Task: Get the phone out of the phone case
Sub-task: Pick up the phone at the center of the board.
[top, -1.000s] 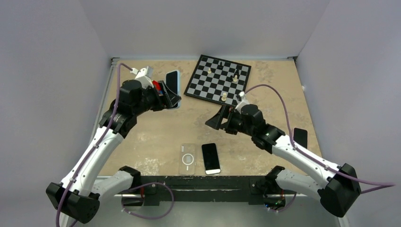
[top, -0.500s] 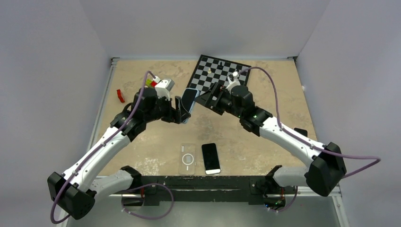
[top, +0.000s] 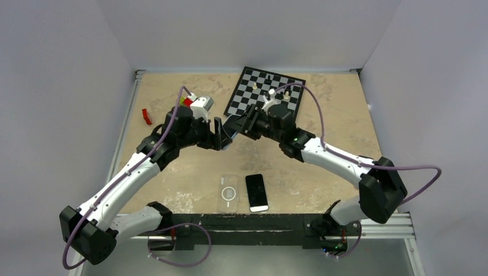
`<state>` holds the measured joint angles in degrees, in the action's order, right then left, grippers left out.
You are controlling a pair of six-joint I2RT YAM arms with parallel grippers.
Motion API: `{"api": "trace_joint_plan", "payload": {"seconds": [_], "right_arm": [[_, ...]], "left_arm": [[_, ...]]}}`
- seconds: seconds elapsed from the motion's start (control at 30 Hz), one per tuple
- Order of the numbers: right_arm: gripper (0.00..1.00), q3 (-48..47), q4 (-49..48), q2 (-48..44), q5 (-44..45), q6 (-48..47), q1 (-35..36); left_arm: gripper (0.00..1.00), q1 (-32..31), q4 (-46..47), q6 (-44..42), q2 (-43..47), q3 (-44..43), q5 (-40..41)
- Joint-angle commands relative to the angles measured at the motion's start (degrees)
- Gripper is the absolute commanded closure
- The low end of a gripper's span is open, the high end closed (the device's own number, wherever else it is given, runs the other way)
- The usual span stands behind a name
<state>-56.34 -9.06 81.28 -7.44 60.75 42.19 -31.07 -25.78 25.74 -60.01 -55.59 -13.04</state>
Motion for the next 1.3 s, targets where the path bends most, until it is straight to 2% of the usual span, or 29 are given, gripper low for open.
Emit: {"api": "trace_joint_plan", "payload": {"seconds": [0.0,0.1,0.13,0.17,0.27,0.33,0.4,0.5,0.57,0.67,0.73,0.8,1.0,1.2,1.27], "right_arm": [[0.58,-1.16,-10.94,2.88,-6.42,2.41,1.09],[0.87,0.15,-13.98,2.66,-8.36,2.01,1.07],[1.00,0.81,-14.14,1.73,-8.29,1.59,1.03],[1.00,1.84,-14.19,0.47,-7.47,1.14,0.97],[1.00,4.47,-12.95,-3.68,-6.26,-2.06,-0.25],[1.00,6.60,-12.53,-6.48,-8.25,-5.04,-2.06],[1.00,9.35,-14.40,-9.23,-12.68,-8.42,-4.05],[1.00,12.47,-17.65,-12.65,-22.35,-14.32,-5.27],[1.00,13.11,-18.35,-14.48,-30.12,-17.85,-5.31],[1.00,15.99,-20.37,-19.61,-35.63,-19.08,-5.31],[1.00,17.39,-20.65,-22.60,-36.68,-19.84,-5.28],[1.00,18.18,-21.74,-24.29,-38.40,-19.87,-5.30],[1.00,19.51,-29.94,-23.69,-42.59,-15.52,-5.21],[1.00,18.88,-34.54,-20.88,-44.32,-14.15,-5.14],[1.00,18.62,-35.62,-20.21,-43.90,-13.81,-5.12]], "left_arm": [[1.00,-1.06,4.73,-1.37,-0.15,-1.53,-1.83],[1.00,-1.56,4.16,-2.09,-0.58,-2.03,-2.43],[1.00,-1.62,3.60,-2.36,-0.78,-2.34,-2.86],[0.98,-1.62,3.06,-2.56,-0.81,-2.78,-3.13],[0.54,-1.52,0.15,-3.42,-0.79,-4.74,-4.27],[0.36,-1.42,-0.17,-3.99,0.90,-4.96,-4.94],[0.26,-1.28,1.81,-4.13,3.51,-3.75,-4.82],[0.22,-0.97,5.40,-3.10,6.52,-1.74,-7.18],[0.24,-0.89,6.74,-1.68,6.26,-1.84,-11.62],[0.29,-0.74,10.55,2.55,3.83,-1.75,-19.84],[0.30,-0.81,16.88,7.85,1.80,-0.26,-27.65],[0.29,-0.90,27.58,13.74,0.51,2.12,-33.84],[0.46,-2.19,35.10,19.83,0.23,3.59,-35.56],[0.75,-4.15,35.26,21.70,-1.05,2.36,-36.18],[0.78,-5.36,33.82,21.56,-2.46,1.02,-36.66]]}}
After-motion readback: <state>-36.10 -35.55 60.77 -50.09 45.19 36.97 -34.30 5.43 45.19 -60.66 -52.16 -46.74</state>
